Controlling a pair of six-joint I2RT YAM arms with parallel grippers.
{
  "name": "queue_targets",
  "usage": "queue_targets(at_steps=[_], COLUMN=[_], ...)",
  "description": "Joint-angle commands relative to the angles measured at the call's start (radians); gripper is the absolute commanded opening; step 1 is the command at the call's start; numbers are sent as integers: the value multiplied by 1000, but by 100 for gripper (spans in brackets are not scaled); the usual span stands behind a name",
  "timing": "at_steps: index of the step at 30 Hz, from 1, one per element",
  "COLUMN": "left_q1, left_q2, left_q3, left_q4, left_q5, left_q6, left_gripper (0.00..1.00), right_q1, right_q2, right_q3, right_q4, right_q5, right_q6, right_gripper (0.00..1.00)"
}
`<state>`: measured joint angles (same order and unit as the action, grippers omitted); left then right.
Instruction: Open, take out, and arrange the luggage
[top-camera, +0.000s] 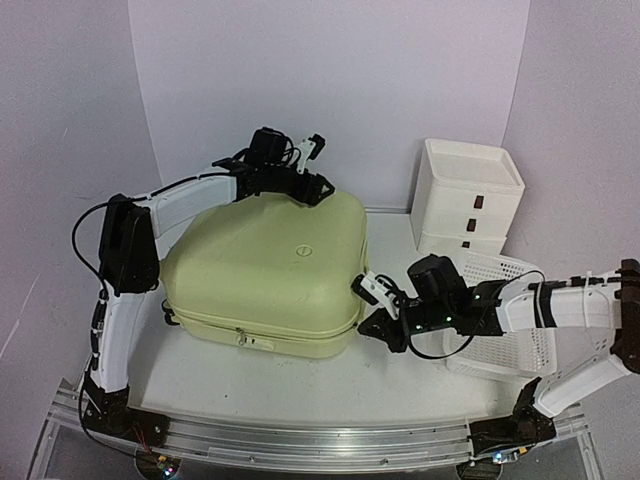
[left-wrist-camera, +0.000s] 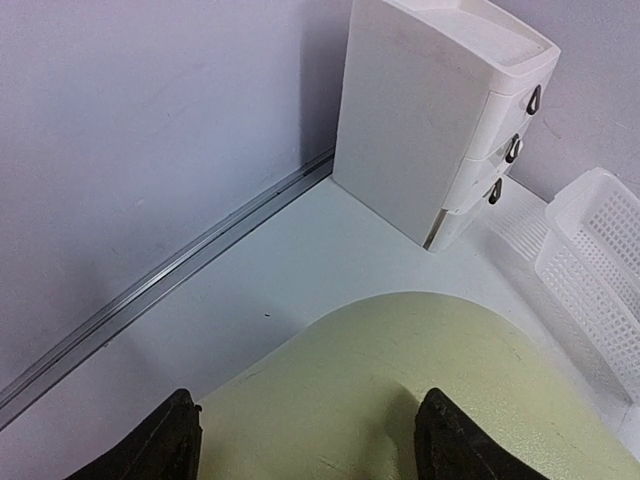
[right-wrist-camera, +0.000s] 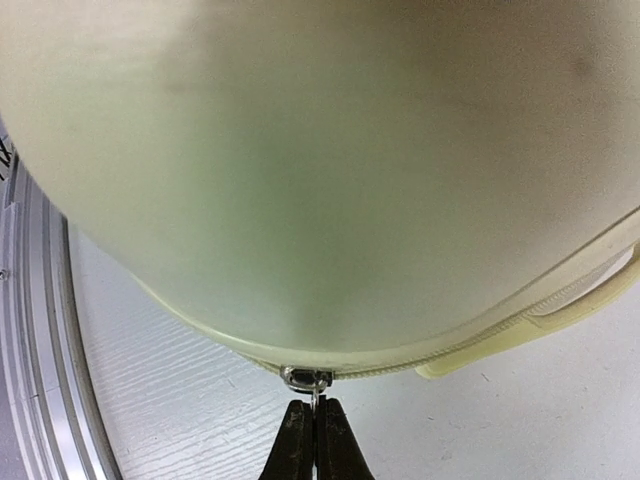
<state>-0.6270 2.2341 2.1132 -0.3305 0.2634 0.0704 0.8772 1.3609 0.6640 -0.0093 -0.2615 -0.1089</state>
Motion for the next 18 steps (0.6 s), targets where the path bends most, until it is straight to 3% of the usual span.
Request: queue_targets(at_steps=[1, 11, 14, 18], left_q1=[-16, -16, -16, -16], left_q2=[-12, -18, -29, -47], left_q3=[-96, -138, -142, -123], left_q4=[-184, -183, -190, -212], left_q5=[76, 109, 118, 139], left_q6=[46, 75, 74, 66], left_gripper=[73, 72, 72, 73], right_q1=[-141, -391, -392, -327], right_q2=[-35, 191, 249, 235], right_q3=[-6, 193, 267, 245], right_q4=[11, 11, -32, 30], right_q5=[-73, -345, -466, -418], right_q6=[-63, -237, -265, -313], right_gripper=[0, 0, 0, 0])
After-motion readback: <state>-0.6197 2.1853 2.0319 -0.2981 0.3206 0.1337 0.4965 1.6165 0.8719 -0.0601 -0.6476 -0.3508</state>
